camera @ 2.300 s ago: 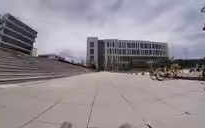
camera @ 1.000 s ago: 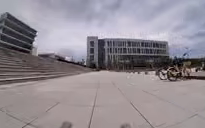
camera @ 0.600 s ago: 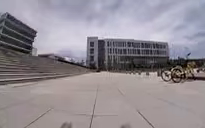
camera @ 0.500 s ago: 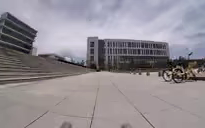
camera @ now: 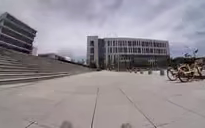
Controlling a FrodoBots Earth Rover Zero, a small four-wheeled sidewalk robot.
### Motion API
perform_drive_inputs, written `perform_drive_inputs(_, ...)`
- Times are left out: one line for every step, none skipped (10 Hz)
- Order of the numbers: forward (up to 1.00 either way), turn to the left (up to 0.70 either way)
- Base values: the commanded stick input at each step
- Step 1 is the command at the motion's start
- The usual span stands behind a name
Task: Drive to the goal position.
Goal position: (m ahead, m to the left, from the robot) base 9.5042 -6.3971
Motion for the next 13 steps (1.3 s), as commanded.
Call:
perform_drive_inputs(0.7, 0.0)
perform_drive_inputs(0.7, 0.0)
perform_drive_inputs(0.7, 0.0)
perform_drive_inputs(0.7, 0.0)
perform_drive_inputs(0.7, 0.0)
perform_drive_inputs(0.7, 0.0)
perform_drive_inputs(0.7, 0.0)
perform_drive_inputs(0.7, 0.0)
perform_drive_inputs(0.7, 0.0)
perform_drive_inputs(0.7, 0.0)
perform_drive_inputs(0.7, 0.0)
perform_drive_inputs(0.7, 0.0)
perform_drive_inputs(0.7, 0.0)
